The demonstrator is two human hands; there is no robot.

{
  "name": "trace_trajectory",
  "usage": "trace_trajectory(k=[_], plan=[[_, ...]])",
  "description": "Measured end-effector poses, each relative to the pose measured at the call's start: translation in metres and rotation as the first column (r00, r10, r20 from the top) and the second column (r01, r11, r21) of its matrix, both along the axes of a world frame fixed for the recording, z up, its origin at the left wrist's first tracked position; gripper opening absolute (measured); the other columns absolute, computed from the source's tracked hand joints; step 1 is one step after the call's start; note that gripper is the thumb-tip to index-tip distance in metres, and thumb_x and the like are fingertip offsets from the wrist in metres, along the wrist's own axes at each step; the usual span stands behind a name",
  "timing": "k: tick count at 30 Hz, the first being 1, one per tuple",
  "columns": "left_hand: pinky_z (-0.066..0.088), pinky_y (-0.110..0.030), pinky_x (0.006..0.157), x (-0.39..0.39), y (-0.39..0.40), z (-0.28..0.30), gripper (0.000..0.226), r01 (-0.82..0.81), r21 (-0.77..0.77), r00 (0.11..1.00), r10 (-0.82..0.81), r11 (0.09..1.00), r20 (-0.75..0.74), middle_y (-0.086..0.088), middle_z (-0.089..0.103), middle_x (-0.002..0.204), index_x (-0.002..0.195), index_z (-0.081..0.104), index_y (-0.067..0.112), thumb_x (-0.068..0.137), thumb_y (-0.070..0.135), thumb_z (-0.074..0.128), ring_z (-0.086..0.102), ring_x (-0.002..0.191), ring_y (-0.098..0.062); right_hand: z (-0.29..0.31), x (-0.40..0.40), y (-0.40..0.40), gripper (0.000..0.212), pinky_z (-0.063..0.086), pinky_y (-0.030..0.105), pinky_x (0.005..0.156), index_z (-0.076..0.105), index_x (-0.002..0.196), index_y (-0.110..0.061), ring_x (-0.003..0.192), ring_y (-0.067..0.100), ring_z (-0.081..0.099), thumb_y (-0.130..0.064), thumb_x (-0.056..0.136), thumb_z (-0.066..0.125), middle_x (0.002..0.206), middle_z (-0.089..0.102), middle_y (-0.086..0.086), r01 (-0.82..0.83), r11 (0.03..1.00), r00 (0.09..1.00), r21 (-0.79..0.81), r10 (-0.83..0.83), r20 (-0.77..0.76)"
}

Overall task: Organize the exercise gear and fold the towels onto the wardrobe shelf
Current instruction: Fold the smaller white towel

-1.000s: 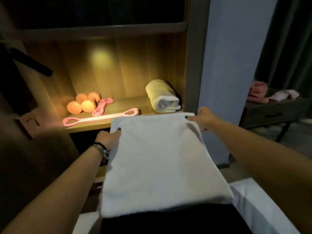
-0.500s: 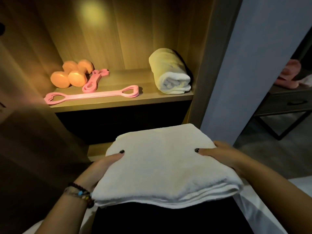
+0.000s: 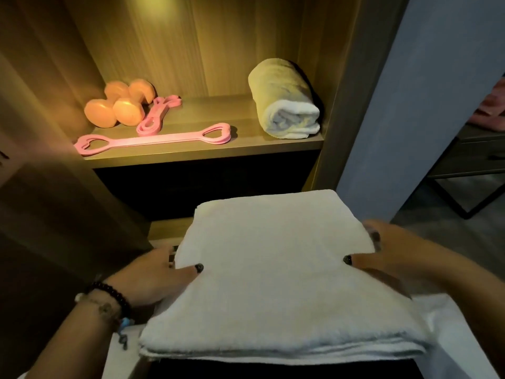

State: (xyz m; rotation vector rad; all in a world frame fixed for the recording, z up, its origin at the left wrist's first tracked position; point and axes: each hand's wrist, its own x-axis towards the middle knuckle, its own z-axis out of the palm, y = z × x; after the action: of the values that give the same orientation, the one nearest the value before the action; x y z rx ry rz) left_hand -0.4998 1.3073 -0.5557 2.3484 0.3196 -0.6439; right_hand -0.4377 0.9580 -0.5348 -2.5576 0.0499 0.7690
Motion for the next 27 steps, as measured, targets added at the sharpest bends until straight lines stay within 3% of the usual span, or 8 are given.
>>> trace_trajectory(k=[2,5,7,8,10,12,21,27], plan=[[0.051,-0.028,0.080,0.019,-0.006,0.018,0.033,0.005,0.202,0.985,-0.040,0.979,0.171,0.005,0.060,0.107,0.115,0.048,0.022,0.090,0.040,0.060,0.059,0.091,-0.011,0.018,0.015,0.015,0.074,0.040,0.038,0.102,0.030,0.145,-0.020,0.128,0.027,0.044,-0.039,0.084,0.069,0.147,0.038,0.006,-0.069,0.989,0.986,-0.129,0.087,0.142],[0.039,-0.036,0.104,0.061,-0.043,0.026,0.051,0.011,0.208,0.919,-0.092,0.978,0.384,-0.004,0.048,0.142,0.141,0.039,0.016,0.096,0.037,0.052,0.048,0.125,-0.023,0.027,0.048,0.060,0.057,0.036,0.040,0.106,0.032,0.145,-0.016,0.134,0.030,0.037,-0.026,0.093,0.055,0.149,0.033,0.009,-0.154,0.974,0.920,-0.166,0.202,0.335],[0.024,-0.032,0.113,0.081,-0.077,0.008,0.055,0.058,0.215,0.917,-0.137,0.975,0.374,-0.006,0.031,0.155,0.148,0.030,0.011,0.100,0.035,0.042,0.028,0.142,-0.023,0.009,0.059,0.096,0.050,0.036,0.043,0.108,0.037,0.142,-0.015,0.134,0.029,0.036,-0.019,0.094,0.051,0.147,0.036,0.008,-0.200,0.974,0.892,-0.105,0.225,0.391],[0.019,-0.034,0.115,0.086,-0.089,-0.009,0.056,0.101,0.293,0.917,-0.203,0.951,0.343,-0.008,0.023,0.157,0.149,0.027,0.010,0.101,0.037,0.037,0.020,0.145,-0.023,-0.009,0.060,0.109,0.048,0.034,0.043,0.109,0.040,0.141,-0.015,0.134,0.028,0.036,-0.019,0.094,0.049,0.146,0.038,0.007,-0.207,0.974,0.884,-0.094,0.227,0.409],[0.009,-0.042,0.120,0.085,-0.098,-0.046,0.060,0.167,0.472,0.920,-0.309,0.865,0.241,-0.007,0.007,0.161,0.152,0.013,0.010,0.101,0.041,0.024,0.005,0.148,-0.023,-0.053,0.054,0.125,0.046,0.023,0.043,0.116,0.036,0.143,-0.016,0.139,0.027,0.028,-0.025,0.098,0.040,0.150,0.034,0.006,-0.222,0.953,0.875,-0.205,0.288,0.390],[0.001,-0.044,0.120,0.083,-0.092,-0.071,0.061,0.152,0.526,0.942,-0.284,0.837,0.179,-0.001,-0.005,0.162,0.154,0.001,0.015,0.101,0.041,0.018,-0.007,0.148,-0.020,-0.085,0.046,0.127,0.051,0.005,0.043,0.121,0.022,0.150,-0.018,0.147,0.026,0.010,-0.031,0.102,0.027,0.159,0.019,0.007,-0.261,0.903,0.867,-0.342,0.374,0.328],[-0.004,-0.041,0.120,0.079,-0.077,-0.076,0.065,0.093,0.485,0.947,-0.228,0.869,0.227,0.001,-0.014,0.161,0.153,-0.005,0.027,0.097,0.055,0.014,-0.015,0.147,-0.020,-0.090,0.062,0.094,0.074,-0.008,0.049,0.119,0.002,0.154,-0.026,0.148,0.025,-0.011,-0.066,0.092,0.010,0.161,-0.007,0.003,-0.193,0.906,0.917,-0.377,0.303,0.258],[-0.004,-0.044,0.120,0.078,-0.084,-0.073,0.068,0.111,0.543,0.939,-0.267,0.832,0.217,-0.004,-0.015,0.161,0.153,-0.006,0.024,0.097,0.057,0.013,-0.015,0.147,-0.024,-0.085,0.054,0.082,0.075,-0.008,0.053,0.118,-0.001,0.153,-0.028,0.147,0.027,-0.013,-0.069,0.091,0.011,0.161,-0.011,0.003,-0.153,0.911,0.926,-0.383,0.267,0.265]])
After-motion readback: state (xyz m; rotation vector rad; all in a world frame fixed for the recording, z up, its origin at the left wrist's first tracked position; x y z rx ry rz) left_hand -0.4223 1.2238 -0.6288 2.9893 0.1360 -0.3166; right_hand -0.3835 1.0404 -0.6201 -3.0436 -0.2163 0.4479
